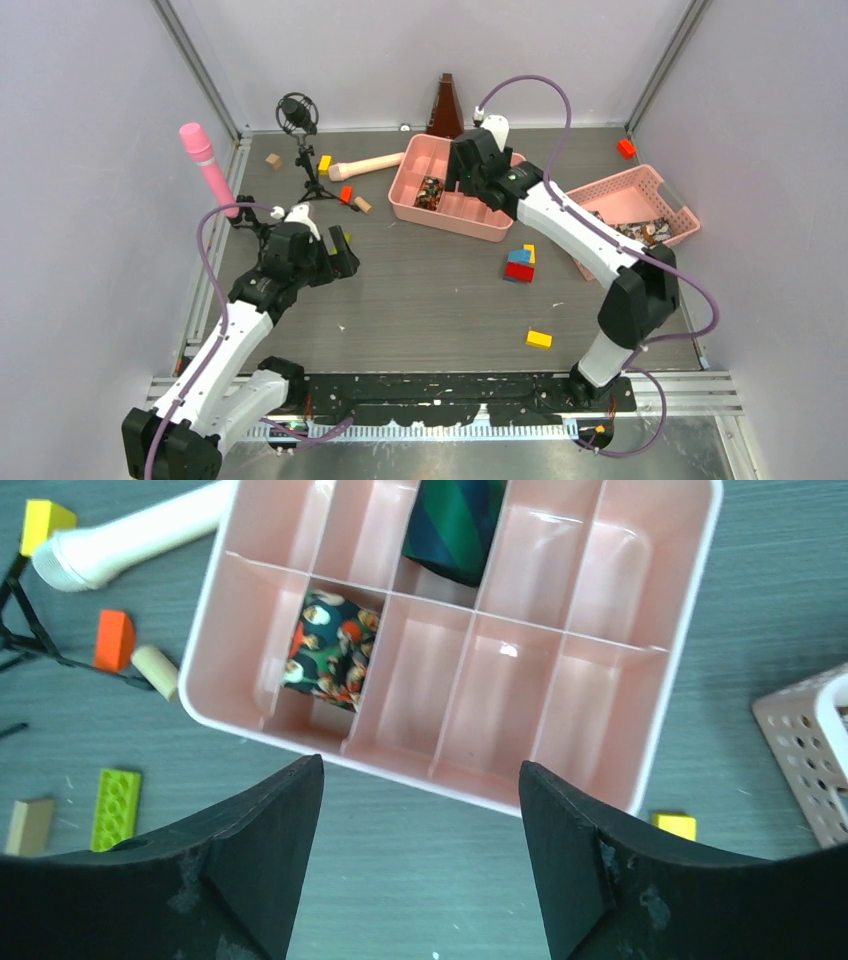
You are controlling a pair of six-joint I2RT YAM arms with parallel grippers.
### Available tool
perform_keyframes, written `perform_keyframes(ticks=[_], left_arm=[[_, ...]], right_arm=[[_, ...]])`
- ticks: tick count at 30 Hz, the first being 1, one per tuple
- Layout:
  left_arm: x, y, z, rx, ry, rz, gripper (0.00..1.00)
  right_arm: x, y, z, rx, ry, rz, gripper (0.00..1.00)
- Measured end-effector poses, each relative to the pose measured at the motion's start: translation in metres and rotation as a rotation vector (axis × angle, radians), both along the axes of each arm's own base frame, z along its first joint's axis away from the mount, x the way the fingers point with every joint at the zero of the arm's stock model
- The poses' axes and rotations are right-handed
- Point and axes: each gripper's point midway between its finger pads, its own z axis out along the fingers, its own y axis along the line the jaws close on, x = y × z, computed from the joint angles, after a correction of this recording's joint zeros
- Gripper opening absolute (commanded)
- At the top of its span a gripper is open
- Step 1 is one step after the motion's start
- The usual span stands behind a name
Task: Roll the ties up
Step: Reset both arms
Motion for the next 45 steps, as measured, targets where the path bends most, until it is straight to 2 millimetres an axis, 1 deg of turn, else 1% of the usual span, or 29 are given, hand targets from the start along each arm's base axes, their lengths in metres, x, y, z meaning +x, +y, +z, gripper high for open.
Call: perform_keyframes(ticks=[2,6,8,11,13,15,18,21,25,28,30,32,39,43,45], left_arm=[[0.001,0.003,0.003,0.004,-0.016,0.016,0.95],[0.002,0.007,0.013,0.004,-0.062,0.034,0.97],[0.003,0.007,0.02,-0.003,-0.09,0.036,0.97],[0.006,0.006,0.028,-0.014,-0.125,0.036,0.98],[0.007,0.006,0.029,-0.016,-0.133,0.035,0.99],[0.009,0.005,0.03,-0.017,-0.142,0.034,0.99],[0.01,0.005,0.028,-0.013,-0.155,0.028,1.0],[0.01,0.007,0.027,-0.001,-0.171,0.023,1.0],[0.014,0.011,0.032,0.02,-0.205,0.032,1.0],[0.018,0.013,0.034,0.025,-0.222,0.045,1.0],[0.019,0.013,0.034,0.025,-0.23,0.049,1.0],[0.021,0.014,0.032,0.026,-0.236,0.055,1.0],[0.03,0.013,0.026,0.034,-0.235,0.068,1.0],[0.036,0.014,0.023,0.042,-0.235,0.08,1.0],[0.039,0.014,0.021,0.045,-0.233,0.085,1.0]], right_arm=[[-0.01,-0.009,0.0,-0.012,-0.015,0.01,0.78],[-0.03,-0.027,0.006,-0.009,-0.061,0.025,0.78],[-0.044,-0.038,0.012,-0.005,-0.09,0.034,0.78],[-0.061,-0.053,0.025,0.017,-0.152,0.042,0.8],[-0.072,-0.062,0.033,0.031,-0.196,0.05,0.8],[-0.083,-0.07,0.035,0.034,-0.231,0.063,0.8],[-0.098,-0.08,0.029,0.029,-0.262,0.086,0.82],[-0.111,-0.091,0.015,0.031,-0.288,0.093,0.86],[-0.126,-0.106,0.003,0.064,-0.345,0.064,0.87],[-0.131,-0.112,0.007,0.108,-0.376,0.034,0.86],[-0.132,-0.112,0.012,0.137,-0.388,0.02,0.86],[-0.132,-0.112,0.012,0.163,-0.383,0.006,0.87],[-0.129,-0.107,-0.012,0.153,-0.276,-0.025,0.87],[-0.126,-0.106,-0.02,0.144,-0.254,-0.035,0.87],[-0.125,-0.109,-0.021,0.133,-0.254,-0.052,0.87]])
